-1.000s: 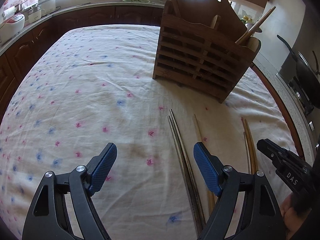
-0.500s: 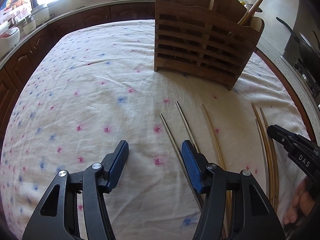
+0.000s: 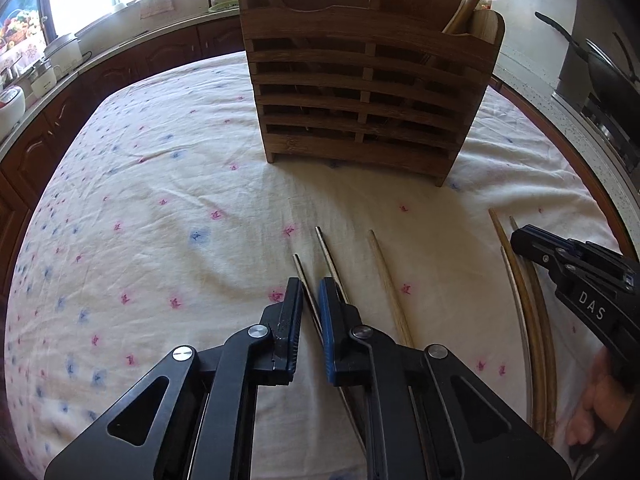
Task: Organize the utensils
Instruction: 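Grasp a wooden chopstick with the right gripper while the left grasps a metal one, then lift both chopsticks and lower them into the wooden holder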
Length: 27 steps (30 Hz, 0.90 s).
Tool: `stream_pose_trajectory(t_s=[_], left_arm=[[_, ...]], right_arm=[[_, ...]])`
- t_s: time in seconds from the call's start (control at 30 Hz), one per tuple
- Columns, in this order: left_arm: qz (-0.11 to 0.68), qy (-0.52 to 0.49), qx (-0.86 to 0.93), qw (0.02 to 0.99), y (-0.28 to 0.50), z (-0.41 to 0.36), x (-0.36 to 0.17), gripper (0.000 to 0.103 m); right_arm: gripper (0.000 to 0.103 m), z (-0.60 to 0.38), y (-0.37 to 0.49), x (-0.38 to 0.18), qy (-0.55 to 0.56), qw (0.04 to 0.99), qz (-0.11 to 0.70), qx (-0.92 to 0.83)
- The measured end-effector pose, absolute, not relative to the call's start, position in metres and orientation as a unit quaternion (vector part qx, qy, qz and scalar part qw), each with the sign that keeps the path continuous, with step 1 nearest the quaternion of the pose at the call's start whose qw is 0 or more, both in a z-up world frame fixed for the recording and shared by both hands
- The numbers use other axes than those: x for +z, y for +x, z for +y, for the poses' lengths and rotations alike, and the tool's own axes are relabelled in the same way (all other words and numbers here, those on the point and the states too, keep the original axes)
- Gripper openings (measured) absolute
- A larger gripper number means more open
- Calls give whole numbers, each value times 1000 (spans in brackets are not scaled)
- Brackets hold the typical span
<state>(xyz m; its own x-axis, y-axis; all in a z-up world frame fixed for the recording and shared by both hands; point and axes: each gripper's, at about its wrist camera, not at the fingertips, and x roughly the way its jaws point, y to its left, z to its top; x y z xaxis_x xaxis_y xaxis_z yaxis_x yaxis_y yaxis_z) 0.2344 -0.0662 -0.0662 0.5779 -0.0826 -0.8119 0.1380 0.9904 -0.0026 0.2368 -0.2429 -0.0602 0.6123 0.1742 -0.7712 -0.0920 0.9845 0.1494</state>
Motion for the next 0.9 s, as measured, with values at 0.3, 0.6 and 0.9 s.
stream_pose_trajectory(t_s=[0.3,0.6,0.9], left_arm=[[441,-51,-99,891,216,-31,-42,4],[380,-85,-126,913,184,-2,16,4],[324,-105,-137,930,159,17,63,4]], right_arm=[[5,-245,220,-46,85,899,417,102],[5,-245,186,19,104,924,344,132],[5,-248,161,72,124,939,283,148]])
